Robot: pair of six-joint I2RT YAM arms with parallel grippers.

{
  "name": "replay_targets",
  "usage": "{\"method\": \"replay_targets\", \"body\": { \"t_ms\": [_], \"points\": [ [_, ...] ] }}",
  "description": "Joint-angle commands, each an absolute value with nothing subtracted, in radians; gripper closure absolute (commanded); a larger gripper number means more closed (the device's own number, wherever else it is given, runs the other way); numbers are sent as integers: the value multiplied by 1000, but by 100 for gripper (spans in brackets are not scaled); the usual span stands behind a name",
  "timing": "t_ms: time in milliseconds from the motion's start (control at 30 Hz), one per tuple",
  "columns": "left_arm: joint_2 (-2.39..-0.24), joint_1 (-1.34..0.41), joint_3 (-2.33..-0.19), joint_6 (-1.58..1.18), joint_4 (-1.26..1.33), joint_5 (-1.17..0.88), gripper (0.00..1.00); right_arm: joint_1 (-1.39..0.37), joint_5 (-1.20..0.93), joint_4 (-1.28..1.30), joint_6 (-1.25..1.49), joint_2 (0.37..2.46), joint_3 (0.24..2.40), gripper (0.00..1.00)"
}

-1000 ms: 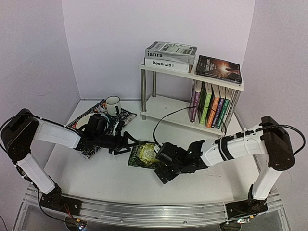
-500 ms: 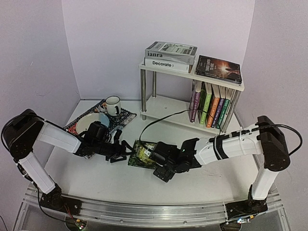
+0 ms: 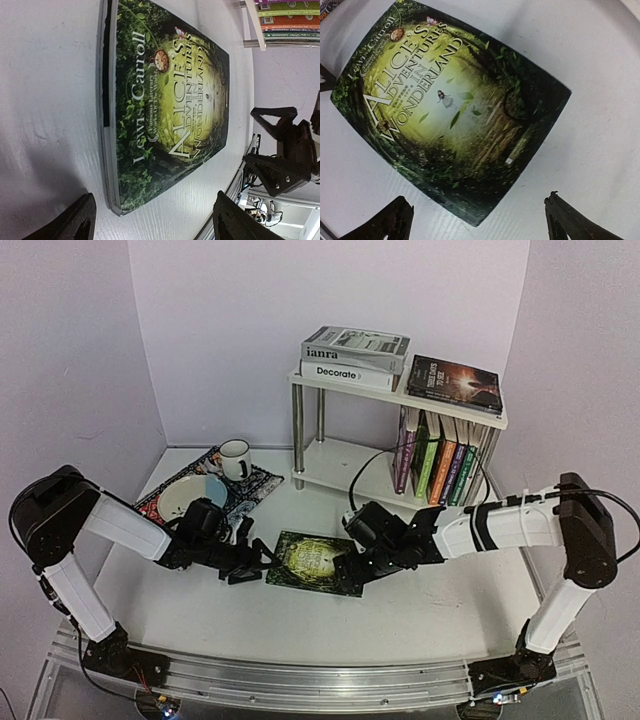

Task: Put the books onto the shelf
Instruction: Move the book to the center of the board, then pick up the book at the center of the board.

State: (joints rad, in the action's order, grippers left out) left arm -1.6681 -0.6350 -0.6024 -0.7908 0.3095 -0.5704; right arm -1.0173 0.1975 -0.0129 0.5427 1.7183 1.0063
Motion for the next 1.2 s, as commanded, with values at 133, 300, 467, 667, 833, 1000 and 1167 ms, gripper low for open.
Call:
{"method": "replay_targets", "body": {
  "t_ms": [133, 300, 467, 667, 833, 1000, 1167],
  "points": [
    [-1710, -642, -649, -790, 325, -579, 19, -984, 83, -290, 947, 1672, 805, 13],
    [-1717, -647, -665, -816, 328, -606, 19, -962, -62, -426, 1007, 1745, 792, 21],
    [-1680, -647, -688, -847, 345, -643, 20, -963, -126, -549, 1057, 1797, 778, 29],
    [-1617, -646, -712, -902, 370, -704, 25, -962, -158, -555, 1023, 1811, 798, 32],
    [-1587, -646, -718, -940, 379, -721, 46, -962, -128, -555, 1033, 1791, 774, 39],
    [-1576, -643, -710, -952, 383, -715, 72, -962, -108, -554, 1034, 1771, 751, 48],
    [-1585, -640, -713, -961, 385, -723, 98, -962, -109, -554, 1025, 1765, 744, 49]
  ]
}}
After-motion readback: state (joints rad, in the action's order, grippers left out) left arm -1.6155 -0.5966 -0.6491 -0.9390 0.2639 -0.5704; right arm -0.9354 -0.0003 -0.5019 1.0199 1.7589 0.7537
